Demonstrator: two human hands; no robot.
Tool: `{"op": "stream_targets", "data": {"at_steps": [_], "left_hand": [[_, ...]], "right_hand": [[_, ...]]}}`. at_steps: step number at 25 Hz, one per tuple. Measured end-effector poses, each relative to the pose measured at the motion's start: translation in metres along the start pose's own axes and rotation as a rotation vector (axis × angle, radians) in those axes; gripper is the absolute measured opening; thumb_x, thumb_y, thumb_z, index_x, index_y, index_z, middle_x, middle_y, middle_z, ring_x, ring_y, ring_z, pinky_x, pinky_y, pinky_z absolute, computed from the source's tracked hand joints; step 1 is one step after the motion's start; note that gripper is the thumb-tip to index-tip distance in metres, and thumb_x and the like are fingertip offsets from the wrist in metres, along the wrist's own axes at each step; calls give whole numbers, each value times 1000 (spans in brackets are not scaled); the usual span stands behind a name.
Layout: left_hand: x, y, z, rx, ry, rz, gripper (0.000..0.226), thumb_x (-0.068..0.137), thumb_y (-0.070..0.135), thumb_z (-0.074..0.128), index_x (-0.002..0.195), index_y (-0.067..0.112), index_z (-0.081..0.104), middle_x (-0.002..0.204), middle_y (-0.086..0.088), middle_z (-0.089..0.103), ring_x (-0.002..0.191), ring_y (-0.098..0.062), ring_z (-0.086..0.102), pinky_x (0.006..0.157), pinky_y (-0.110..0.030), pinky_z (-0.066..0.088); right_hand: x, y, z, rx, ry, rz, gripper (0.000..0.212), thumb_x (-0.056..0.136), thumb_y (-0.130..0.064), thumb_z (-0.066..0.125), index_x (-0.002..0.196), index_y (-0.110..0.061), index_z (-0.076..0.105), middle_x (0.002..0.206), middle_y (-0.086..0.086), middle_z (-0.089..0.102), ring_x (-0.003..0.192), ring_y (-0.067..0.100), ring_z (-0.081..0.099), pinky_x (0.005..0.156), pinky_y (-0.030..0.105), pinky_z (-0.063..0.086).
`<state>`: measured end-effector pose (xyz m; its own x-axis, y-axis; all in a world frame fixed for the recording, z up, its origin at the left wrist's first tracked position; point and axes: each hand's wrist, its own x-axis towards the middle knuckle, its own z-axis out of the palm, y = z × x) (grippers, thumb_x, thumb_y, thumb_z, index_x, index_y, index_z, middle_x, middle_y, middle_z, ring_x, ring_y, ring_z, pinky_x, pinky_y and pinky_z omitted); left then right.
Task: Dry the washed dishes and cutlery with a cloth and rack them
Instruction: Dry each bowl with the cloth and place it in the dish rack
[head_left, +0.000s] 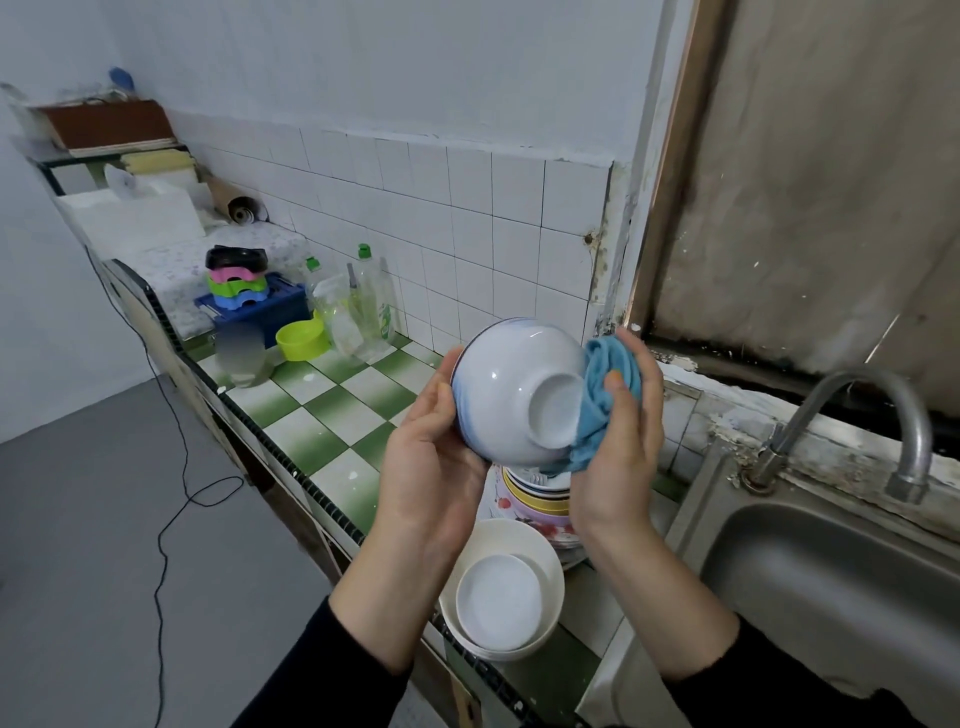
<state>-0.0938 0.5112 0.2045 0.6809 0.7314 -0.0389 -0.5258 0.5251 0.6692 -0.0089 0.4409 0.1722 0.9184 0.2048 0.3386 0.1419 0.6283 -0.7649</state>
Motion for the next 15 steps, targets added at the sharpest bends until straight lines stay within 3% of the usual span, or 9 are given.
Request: {"op": "stream_targets", "data": {"at_steps": [4, 7, 9, 12, 13, 15], "left_hand": [[-2, 3, -7, 344, -69, 245, 21, 86, 11, 58, 92, 18, 77, 96, 5, 74, 92, -11, 66, 81, -26, 55], [-8, -2, -10, 463, -87, 360, 19, 82, 14, 62, 89, 21, 78, 96, 0, 75, 93, -12, 67, 86, -28, 54], [-10, -2, -10, 429, -77, 360, 19, 85, 10, 63, 90, 21, 78, 93, 1, 75, 89, -10, 67, 84, -25, 55], [-9, -1, -10, 382, -40, 333, 22, 87, 9, 58, 89, 22, 76, 90, 5, 75, 86, -6, 66, 81, -22, 54], [-9, -2, -10, 398, -45, 337, 20, 85, 10, 62, 86, 23, 78, 92, 6, 75, 89, -6, 66, 82, -23, 54], [-9, -2, -10, 443, -72, 363, 22, 83, 16, 61, 86, 28, 79, 96, 5, 75, 93, -9, 66, 83, -24, 54]], "right_hand": [[21, -21, 4, -116, -218, 18, 29, 84, -21, 54, 110, -30, 62, 114, -8, 63, 100, 1, 63, 80, 17, 50], [14, -20, 6, -372, -394, -232, 32, 90, -21, 56, 121, -26, 57, 122, -8, 59, 112, 8, 59, 90, 24, 50], [13, -13, 4, -383, -374, -243, 31, 92, -17, 56, 122, -25, 57, 124, -6, 59, 113, 10, 58, 93, 25, 49], [21, -11, 9, -126, -176, 141, 26, 95, -11, 53, 116, -25, 62, 117, -5, 63, 104, 10, 62, 81, 21, 51], [20, -12, 9, -137, -170, 142, 25, 94, -14, 54, 116, -24, 62, 116, -5, 64, 104, 10, 62, 81, 21, 51], [12, -15, 8, -334, -254, -102, 29, 90, -20, 57, 118, -24, 60, 119, -5, 61, 109, 9, 60, 90, 25, 50]]}}
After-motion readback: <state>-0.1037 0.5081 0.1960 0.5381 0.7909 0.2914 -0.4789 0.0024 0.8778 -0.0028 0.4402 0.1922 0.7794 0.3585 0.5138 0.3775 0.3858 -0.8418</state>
